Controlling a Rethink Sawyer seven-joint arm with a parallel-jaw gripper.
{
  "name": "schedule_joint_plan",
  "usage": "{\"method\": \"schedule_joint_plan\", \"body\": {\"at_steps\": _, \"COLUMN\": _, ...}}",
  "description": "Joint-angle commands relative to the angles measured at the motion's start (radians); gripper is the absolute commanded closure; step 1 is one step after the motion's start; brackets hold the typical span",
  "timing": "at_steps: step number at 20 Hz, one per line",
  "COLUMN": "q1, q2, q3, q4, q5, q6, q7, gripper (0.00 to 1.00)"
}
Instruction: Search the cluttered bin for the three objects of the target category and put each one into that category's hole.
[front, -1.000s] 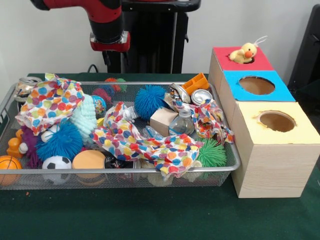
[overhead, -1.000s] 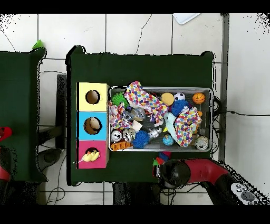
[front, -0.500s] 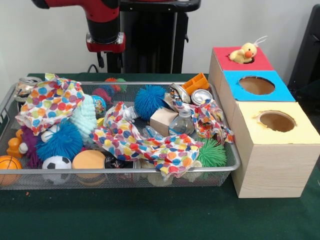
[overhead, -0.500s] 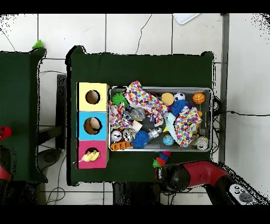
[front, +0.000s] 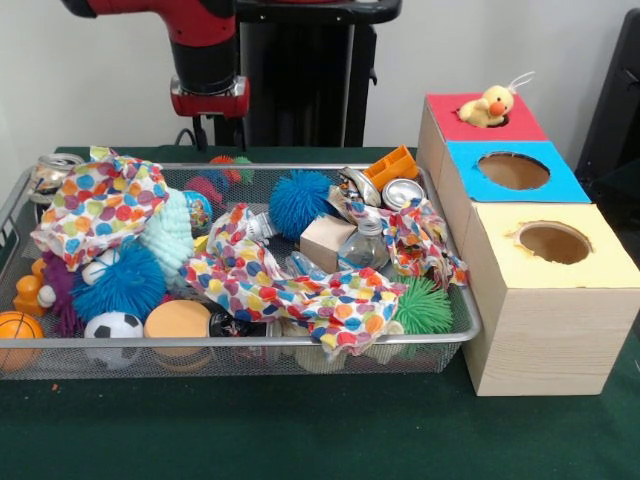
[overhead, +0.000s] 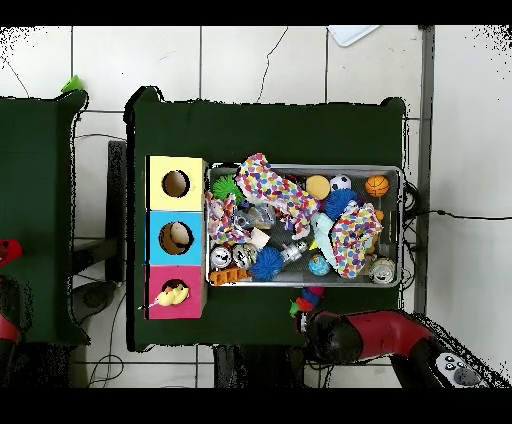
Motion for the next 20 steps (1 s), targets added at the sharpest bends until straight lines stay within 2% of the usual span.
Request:
{"method": "schedule_joint_plan", "body": {"at_steps": 1, "q1": -0.033, "q2": 0.093, "q3": -0.016, "q4": -0.088, "q5": 0.009, "q6": -0.107, "q7": 0.092, "gripper": 0.00}}
{"method": "schedule_joint_plan", "body": {"at_steps": 5, "q1": -0.038, "q2": 0.112, "q3": -0.023, "q4": -0.096, "q5": 0.018, "q6": -0.131, "q7": 0.089, "gripper": 0.00}}
{"method": "schedule_joint_plan", "body": {"at_steps": 14, "q1": 0.002, "q2": 0.184, "q3": -0.085, "q4": -0.171, "q5": -0.041, "q6": -0.184, "q7": 0.091, "gripper": 0.00}}
{"method": "schedule_joint_plan", "body": {"at_steps": 17, "q1": 0.007, "q2": 0.178, "q3": -0.095, "q4": -0.174, "q5": -0.046, "q6": -0.194, "q7": 0.085, "gripper": 0.00}}
{"method": "schedule_joint_plan", "body": {"at_steps": 20, "q1": 0.036, "q2": 0.177, "q3": -0.131, "q4": -0.192, "q5": -0.055, "q6": -0.265, "q7": 0.115, "gripper": 0.00}}
